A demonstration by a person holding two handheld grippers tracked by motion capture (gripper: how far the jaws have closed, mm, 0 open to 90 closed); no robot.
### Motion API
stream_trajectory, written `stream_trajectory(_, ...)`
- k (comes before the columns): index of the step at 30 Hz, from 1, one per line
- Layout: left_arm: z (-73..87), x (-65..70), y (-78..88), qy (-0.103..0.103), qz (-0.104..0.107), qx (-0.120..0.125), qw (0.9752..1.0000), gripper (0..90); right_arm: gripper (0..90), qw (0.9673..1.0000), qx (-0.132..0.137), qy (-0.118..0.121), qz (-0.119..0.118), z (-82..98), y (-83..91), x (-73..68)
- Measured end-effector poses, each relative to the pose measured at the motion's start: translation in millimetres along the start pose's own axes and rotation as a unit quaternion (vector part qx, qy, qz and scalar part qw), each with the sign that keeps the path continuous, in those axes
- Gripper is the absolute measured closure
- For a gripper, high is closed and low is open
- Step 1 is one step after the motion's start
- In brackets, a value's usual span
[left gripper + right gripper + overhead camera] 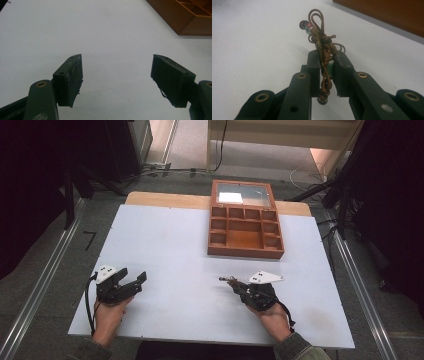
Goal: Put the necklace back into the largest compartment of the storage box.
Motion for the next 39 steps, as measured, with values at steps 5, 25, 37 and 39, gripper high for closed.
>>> stream_trajectory(5,-0.3,0.2,0.8,0.0,0.001,0.003,1.0,25.4,74.3,1.0,0.007,-0.006,0.002,-2.0,4.7,2.1)
stream_trajectory(25,-0.3,1.0,0.9,-0.001,0.0,0.002,1.0,25.4,74.1,0.9993,0.027,-0.02,0.019,-12.6,14.1,10.8)
stream_trajectory(37,-0.3,1.4,0.4,-0.002,0.001,0.002,1.0,25.5,74.1,0.9973,0.045,-0.039,0.042,-24.1,19.6,21.8)
stream_trajectory(39,-0.3,1.3,0.4,-0.002,0.001,0.002,1.0,25.5,74.2,0.9971,0.048,-0.042,0.042,-25.3,19.8,22.6)
Point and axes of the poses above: each handheld gripper's, and its own axes: y roughly backward along the jaws, z roughly out of its underside, x roughly to its right, the point moved 3 cm from there along -y, roughly forward along the jaws, and after that the axes turned 7 degrees about -x, right-handed, at the moved point
